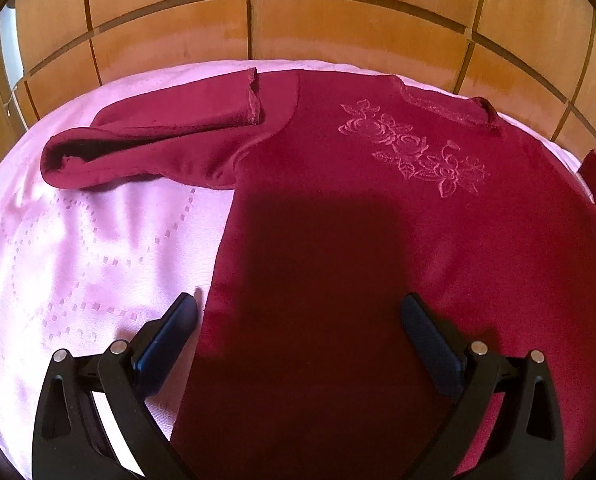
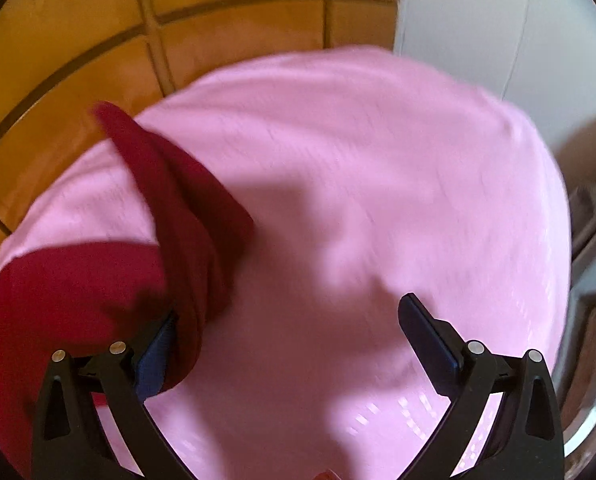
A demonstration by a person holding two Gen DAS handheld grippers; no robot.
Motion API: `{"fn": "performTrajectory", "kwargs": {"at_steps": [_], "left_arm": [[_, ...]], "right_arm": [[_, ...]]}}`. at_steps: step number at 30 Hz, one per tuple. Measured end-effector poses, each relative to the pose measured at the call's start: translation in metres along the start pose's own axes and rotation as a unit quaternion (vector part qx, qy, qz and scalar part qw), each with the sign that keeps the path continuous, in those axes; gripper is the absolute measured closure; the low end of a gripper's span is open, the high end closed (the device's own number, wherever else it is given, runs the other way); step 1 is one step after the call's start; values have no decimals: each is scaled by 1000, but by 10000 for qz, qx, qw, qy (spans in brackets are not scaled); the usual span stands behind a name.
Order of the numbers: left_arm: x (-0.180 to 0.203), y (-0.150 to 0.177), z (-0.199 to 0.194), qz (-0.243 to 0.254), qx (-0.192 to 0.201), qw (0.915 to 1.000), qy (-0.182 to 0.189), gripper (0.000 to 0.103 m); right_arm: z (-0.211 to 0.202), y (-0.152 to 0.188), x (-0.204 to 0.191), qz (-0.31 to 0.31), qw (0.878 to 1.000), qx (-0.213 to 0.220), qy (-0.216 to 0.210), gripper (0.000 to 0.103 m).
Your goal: Fold small clothes
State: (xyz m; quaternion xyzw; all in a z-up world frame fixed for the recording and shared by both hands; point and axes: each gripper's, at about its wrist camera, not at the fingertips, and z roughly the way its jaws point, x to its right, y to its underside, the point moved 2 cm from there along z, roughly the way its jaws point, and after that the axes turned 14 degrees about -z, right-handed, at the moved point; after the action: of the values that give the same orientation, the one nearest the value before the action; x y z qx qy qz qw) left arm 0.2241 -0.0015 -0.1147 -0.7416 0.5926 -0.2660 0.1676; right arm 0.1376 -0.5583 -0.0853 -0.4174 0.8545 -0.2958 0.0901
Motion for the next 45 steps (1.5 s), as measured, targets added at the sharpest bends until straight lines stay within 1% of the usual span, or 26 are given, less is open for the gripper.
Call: {"fn": "performTrajectory", "kwargs": {"at_steps": [2,4,6,10,11,12,14,16,17,18,19,20,21,22,23,24,26,28,29,31,33,35,37,39,42,45], "left_arm": [[3,-1,2,29,-19,10000,-54,2],[4,-3,4,23,-43,9999,-97,2],[4,-3,4,18,-51,9999,-112,2],[3,-4,5,11,-99,9999,-113,2],[4,-5,5,20,-112,9999,-123,2],[4,-6,4,5,-143,9998,-120,2],[5,-10,5,-78,-237,9997,-16,2],[1,-18,2,-325,-313,9986,261,2],[-3,-24,-2,-540,-253,9971,464,2],[-5,-28,-4,-673,-180,9960,562,2],[-9,-35,-8,-854,-24,9945,609,2],[-12,-40,-10,-937,96,9939,576,2],[-14,-45,-11,-974,211,9937,516,2],[-15,-49,-12,-947,322,9942,406,2],[-16,-52,-10,-870,399,9950,269,2],[-16,-53,-8,-807,433,9956,181,2],[-17,-46,4,-683,334,9971,69,2],[-19,-39,17,-691,8,9976,104,2],[-20,-38,20,-691,-40,9976,71,2],[-17,-39,20,-647,-30,9979,23,2],[-16,-38,21,-609,-28,9981,-23,2],[-14,-38,22,-652,-25,9979,32,2],[-12,-36,24,-693,-6,9976,92,2],[-15,-35,22,-725,7,9973,140,2],[-21,-35,21,-739,10,9971,163,2],[-23,-35,20,-751,14,9970,183,2]], "right_arm": [[6,18,12,169,9995,-27,-249,3],[2,25,18,160,9995,113,-267,3],[-7,26,15,-109,9995,282,-26,3],[-30,12,1,-805,9911,975,408,3],[-38,6,-10,-1145,9843,1245,513,3],[-41,3,-16,-1329,9805,1346,527,3],[-46,-4,-39,-1947,9673,1528,547,3],[-47,-8,-61,-2479,9542,1594,511,3],[-47,-8,-74,-2796,9447,1638,500,5],[-46,-7,-84,-3012,9374,1659,552,7],[-42,-7,-94,-3264,9282,1674,614,13],[-37,-8,-107,-3570,9171,1641,668,22],[-32,-8,-116,-3742,9112,1581,687,27],[-28,-8,-123,-3862,9078,1493,666,37],[-22,-10,-130,-3934,9071,1365,608,48],[-15,-13,-134,-3924,9094,1243,590,53],[-10,-16,-132,-3776,9178,1143,448,75],[-12,-25,-123,-3372,9359,1012,160,87],[-13,-30,-117,-3034,9483,931,-86,90],[-15,-37,-108,-2597,9609,868,-408,90],[-27,-42,-101,-2254,9674,929,-683,95],[-46,-46,-95,-1862,9708,1106,-1036,95],[-66,-49,-96,-1517,9696,1275,-1436,95],[-87,-49,-104,-1367,9646,1413,-1757,95],[-113,-48,-139,-1444,9514,1635,-2173,95],[-130,-41,-174,-1531,9393,1668,-2580,95]]}}
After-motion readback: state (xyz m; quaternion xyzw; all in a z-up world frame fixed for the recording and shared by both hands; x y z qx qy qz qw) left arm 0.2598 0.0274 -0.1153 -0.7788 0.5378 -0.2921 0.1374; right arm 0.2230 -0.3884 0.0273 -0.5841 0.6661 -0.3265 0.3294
